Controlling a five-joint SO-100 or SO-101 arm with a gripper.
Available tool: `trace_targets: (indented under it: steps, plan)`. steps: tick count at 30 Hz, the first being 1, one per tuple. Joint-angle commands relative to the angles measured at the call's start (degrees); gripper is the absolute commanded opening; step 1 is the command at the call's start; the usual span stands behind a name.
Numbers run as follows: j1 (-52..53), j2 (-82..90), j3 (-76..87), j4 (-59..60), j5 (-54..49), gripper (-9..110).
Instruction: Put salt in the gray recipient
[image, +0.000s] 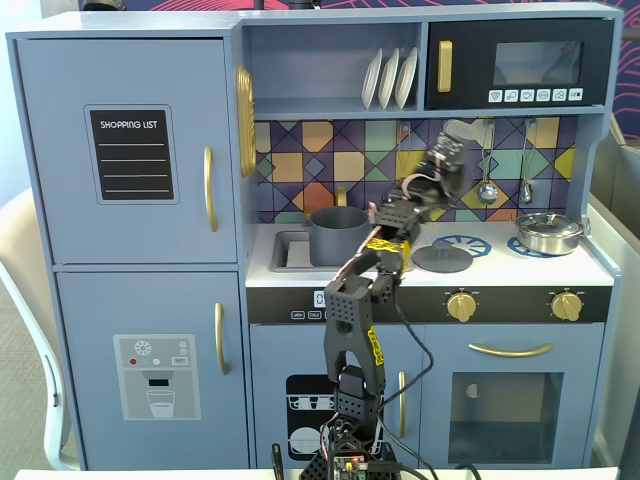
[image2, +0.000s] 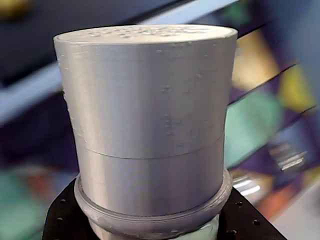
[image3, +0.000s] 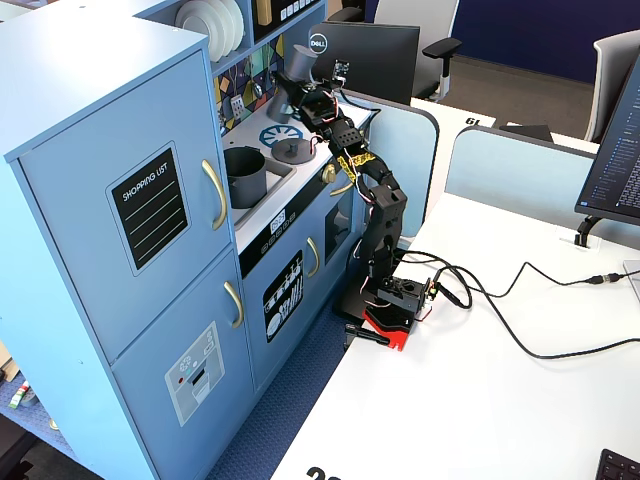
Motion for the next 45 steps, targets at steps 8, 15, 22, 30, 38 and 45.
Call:
trace_targets:
  steps: [8,15,22,30,38,45]
  plan:
    - [-20.3,13.89,-4.13,9.93,19.07,0]
    - [-27.16,14.77,-3.96,10.2,35.6,0]
    - [-29.18,15.47,-0.88,11.51,58.89,0]
    - [-35.16,18.02,4.31,8.35,79.54,0]
    - [-38.41,16.88,8.26,3.78,89.3,0]
    - [-37.62,12.13,8.79,-2.46,97.29,0]
